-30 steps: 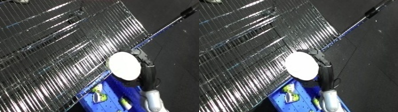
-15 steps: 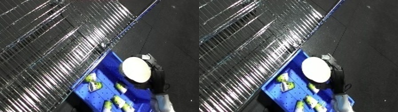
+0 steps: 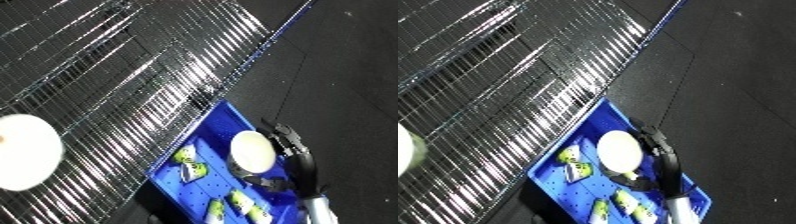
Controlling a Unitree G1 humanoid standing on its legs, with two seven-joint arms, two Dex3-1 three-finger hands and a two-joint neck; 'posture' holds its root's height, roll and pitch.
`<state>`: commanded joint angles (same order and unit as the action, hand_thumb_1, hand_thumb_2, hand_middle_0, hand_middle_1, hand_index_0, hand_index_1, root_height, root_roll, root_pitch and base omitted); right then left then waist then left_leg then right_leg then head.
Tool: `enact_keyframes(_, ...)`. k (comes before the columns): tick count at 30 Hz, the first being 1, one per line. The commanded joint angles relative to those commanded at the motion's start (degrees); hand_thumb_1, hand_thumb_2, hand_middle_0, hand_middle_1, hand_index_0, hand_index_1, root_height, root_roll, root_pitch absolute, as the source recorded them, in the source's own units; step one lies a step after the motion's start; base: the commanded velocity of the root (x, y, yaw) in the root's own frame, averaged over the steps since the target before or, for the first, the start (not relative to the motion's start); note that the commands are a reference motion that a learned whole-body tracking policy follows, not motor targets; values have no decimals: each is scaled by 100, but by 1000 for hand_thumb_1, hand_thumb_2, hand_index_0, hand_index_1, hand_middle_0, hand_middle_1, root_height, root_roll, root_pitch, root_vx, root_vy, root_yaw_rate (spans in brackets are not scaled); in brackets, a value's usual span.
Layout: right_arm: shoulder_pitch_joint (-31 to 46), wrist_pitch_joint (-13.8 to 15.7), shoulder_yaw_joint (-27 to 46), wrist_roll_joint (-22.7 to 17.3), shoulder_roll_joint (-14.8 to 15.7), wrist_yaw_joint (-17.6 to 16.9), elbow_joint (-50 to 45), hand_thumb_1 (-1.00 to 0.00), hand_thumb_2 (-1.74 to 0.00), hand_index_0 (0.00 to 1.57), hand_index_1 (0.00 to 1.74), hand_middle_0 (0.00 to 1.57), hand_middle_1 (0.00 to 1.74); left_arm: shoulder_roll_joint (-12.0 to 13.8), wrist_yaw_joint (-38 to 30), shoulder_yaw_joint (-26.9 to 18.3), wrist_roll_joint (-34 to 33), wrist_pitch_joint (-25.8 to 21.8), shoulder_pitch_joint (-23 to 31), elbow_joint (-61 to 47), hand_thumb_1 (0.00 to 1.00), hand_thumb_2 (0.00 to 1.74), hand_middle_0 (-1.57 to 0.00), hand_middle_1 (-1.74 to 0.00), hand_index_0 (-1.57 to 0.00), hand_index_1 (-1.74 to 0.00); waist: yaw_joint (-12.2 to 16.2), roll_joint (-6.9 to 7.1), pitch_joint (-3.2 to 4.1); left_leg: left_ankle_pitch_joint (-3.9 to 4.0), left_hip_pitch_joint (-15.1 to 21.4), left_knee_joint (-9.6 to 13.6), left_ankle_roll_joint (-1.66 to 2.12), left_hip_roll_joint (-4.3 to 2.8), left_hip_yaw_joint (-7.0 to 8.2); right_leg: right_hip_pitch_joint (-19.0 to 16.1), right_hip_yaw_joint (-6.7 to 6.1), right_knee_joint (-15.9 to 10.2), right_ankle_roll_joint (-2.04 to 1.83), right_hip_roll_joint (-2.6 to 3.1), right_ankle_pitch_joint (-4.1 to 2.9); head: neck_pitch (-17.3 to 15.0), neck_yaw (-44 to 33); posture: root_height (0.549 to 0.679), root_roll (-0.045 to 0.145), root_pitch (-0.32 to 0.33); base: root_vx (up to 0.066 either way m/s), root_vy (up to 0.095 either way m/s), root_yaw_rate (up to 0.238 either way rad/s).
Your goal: Pick up the object and place it into the box
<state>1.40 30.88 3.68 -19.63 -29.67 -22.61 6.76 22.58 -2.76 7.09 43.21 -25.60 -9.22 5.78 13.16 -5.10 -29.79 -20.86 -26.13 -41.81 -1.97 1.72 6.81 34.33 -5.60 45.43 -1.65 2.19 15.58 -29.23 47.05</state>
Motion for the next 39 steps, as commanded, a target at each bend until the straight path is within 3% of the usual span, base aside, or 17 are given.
enact_keyframes(6, 4, -59, -71, 49, 58, -43, -4, 0, 0, 0, 0, 0, 0, 3, -25, 11, -11, 13, -8, 1, 1000, 1740, -1570, -1740, -1570, -1740, -40, 9, 0, 30, -9, 25, 1, 19, -47, 3, 5, 13, 6, 13, -4, -8, -97, 632, 89, 96, -7, -8, 27)
enact_keyframes(17, -187, -195, -251, 11, 151, 271, -509, 0, 0, 0, 0, 0, 0, 41, 0, 54, -47, 143, -70, -8, 1000, 1740, -1570, -1740, -1570, -1740, -270, 146, 0, 157, -26, 119, 25, 79, -245, -116, 110, -84, 5, 2, -47, 49, -920, 634, 83, 88, -7, -40, 88)
enact_keyframes(25, -628, -511, -562, 243, 130, 526, -935, 0, 0, 0, 0, 0, 0, 55, 77, 101, -157, 323, -233, 39, 1000, 1740, -1570, -1740, -1570, -1740, -523, 253, 0, 185, -70, 58, 44, 111, -385, -201, 226, -135, 8, -63, -79, -38, -1520, 635, 79, 76, 4, -71, 112)
enact_keyframes(39, -1149, -1079, -921, 445, 167, 1063, -1048, 0, 0, 0, 0, 0, 0, 177, 220, -15, -251, 690, -303, 35, 1000, 1740, -1570, -1740, -1570, -1740, -886, 406, 28, 163, -148, -252, 46, 154, -612, -315, 437, 176, 34, -131, 51, -503, -2248, 630, 69, 35, 39, -58, 110)
